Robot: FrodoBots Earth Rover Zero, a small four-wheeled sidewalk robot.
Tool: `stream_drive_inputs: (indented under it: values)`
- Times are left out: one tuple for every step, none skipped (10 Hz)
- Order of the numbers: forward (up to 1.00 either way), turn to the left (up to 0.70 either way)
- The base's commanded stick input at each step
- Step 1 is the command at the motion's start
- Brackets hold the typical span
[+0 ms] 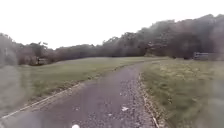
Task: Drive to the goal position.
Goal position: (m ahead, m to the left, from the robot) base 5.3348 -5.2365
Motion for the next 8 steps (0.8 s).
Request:
stream_drive_inputs:
  values:
    - [0.85,0.01]
    - [0.85,-0.16]
    - [0.85,-0.27]
    - [0.85,-0.22]
    - [0.85,-0.03]
    - [0.85,0.00]
    - [0.85,0.00]
    - [0.85,0.00]
